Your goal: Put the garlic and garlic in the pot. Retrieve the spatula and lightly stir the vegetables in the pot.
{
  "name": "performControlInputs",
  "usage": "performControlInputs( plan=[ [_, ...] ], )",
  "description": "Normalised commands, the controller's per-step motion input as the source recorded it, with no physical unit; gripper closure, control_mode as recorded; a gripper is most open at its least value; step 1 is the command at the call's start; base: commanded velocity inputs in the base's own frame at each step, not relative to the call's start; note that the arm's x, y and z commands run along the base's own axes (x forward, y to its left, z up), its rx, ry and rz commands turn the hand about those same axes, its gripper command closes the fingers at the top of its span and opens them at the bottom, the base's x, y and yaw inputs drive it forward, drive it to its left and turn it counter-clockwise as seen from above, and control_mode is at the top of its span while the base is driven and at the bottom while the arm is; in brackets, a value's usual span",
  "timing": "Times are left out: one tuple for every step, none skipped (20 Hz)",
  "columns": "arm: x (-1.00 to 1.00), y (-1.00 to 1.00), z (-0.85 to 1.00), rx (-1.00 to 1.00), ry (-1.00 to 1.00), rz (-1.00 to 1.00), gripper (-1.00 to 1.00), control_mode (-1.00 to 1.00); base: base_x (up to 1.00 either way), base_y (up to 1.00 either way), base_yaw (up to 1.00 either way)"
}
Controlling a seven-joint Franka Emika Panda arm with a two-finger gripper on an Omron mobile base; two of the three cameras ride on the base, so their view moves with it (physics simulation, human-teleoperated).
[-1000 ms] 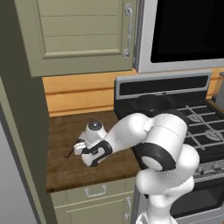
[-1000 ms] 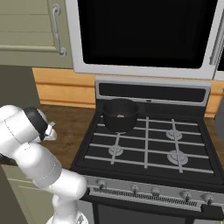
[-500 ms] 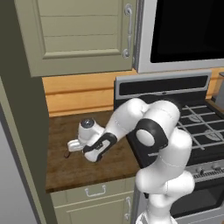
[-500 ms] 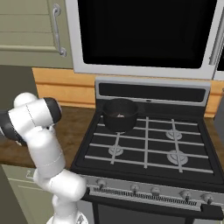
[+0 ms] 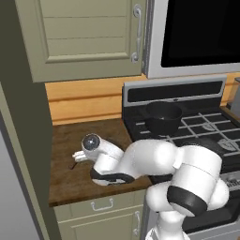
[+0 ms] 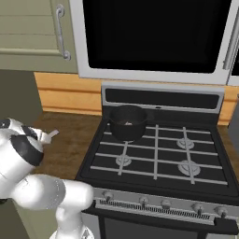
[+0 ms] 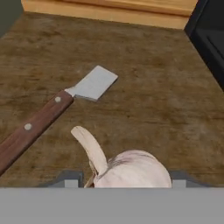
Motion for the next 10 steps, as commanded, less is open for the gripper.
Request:
performControlInputs(
  plan=[
    [-0.01,-1.00,1.00,0.01,-0.27,-0.08,1.00,-1.00,0.00,0.00,0.00],
    [0.00,-1.00,1.00,0.04,-0.22,-0.09,1.00,-1.00,0.00,0.00,0.00],
    [0.00,-1.00,1.00,0.05,-0.17,-0.10,1.00,-1.00,0.00,0.00,0.00],
    [0.00,-1.00,1.00,0.09,-0.12,-0.11,1.00,-1.00,0.00,0.00,0.00],
    [0.00,-1.00,1.00,0.13,-0.08,-0.11,1.00,-1.00,0.00,0.00,0.00],
    [0.00,-1.00,1.00,0.11,-0.11,-0.12,1.00,-1.00,0.00,0.00,0.00],
    [0.00,-1.00,1.00,0.08,-0.14,-0.10,1.00,-1.00,0.00,0.00,0.00],
    [0.00,-1.00,1.00,0.09,-0.13,-0.10,1.00,-1.00,0.00,0.00,0.00],
    [0.00,-1.00,1.00,0.09,-0.11,-0.10,1.00,-1.00,0.00,0.00,0.00],
    [0.00,-1.00,1.00,0.10,-0.09,-0.09,1.00,-1.00,0.00,0.00,0.00]
  ],
)
